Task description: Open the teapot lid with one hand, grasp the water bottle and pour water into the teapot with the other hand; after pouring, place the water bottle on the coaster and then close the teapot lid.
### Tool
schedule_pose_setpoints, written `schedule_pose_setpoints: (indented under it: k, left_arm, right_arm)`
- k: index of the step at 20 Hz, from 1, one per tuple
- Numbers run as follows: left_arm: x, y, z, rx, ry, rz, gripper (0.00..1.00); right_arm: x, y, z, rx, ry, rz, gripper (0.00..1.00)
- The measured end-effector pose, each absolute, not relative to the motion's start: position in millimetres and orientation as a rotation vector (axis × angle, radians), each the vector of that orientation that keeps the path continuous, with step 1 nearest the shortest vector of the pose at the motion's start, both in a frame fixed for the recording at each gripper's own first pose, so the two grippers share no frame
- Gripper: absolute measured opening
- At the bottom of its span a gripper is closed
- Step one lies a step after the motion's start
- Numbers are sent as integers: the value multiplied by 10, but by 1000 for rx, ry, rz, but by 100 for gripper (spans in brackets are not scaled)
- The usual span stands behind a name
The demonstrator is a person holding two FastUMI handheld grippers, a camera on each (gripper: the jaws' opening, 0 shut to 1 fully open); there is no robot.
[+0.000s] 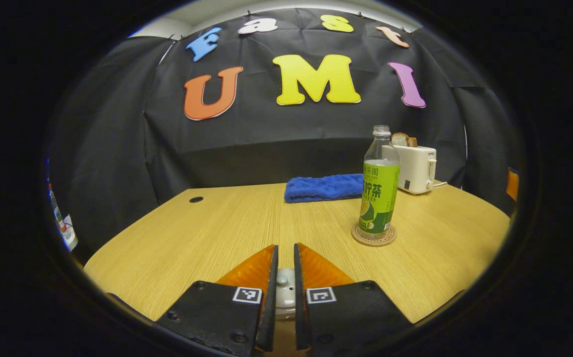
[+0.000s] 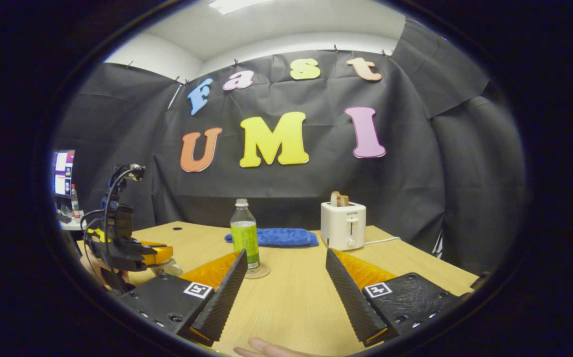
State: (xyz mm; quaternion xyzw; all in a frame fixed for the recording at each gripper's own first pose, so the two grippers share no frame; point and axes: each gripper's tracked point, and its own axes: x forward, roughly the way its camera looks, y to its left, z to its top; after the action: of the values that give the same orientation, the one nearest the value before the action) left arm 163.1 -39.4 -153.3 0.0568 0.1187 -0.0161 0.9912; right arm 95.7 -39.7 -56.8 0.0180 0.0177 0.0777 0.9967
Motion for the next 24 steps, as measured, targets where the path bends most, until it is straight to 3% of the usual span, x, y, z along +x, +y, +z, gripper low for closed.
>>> schedule_pose_setpoints:
  k: [1, 4, 5, 8, 16, 24]
  left_arm:
    - [1608, -395, -1429, 98, 224, -29, 23]
    - [1478, -445, -1152, 68, 198, -57, 65]
    - [1409, -447, -1060, 62, 189, -61, 65]
    - [1166, -420, -789, 31, 178, -49, 80]
    - [279, -439, -300, 23, 140, -28, 93]
    - [-34, -496, -213, 32, 91, -74, 93]
  right_arm:
    - [916, -405, -510, 22, 36, 145, 95]
    - [757, -503, -314, -29, 25, 93, 94]
    - [690, -502, -210, -35, 13, 90, 95]
    - [514, -588, -43, -46, 8, 55, 94]
    - [127, -615, 111, -26, 86, -1, 96]
    - [76, -791, 23, -46, 151, -62, 95]
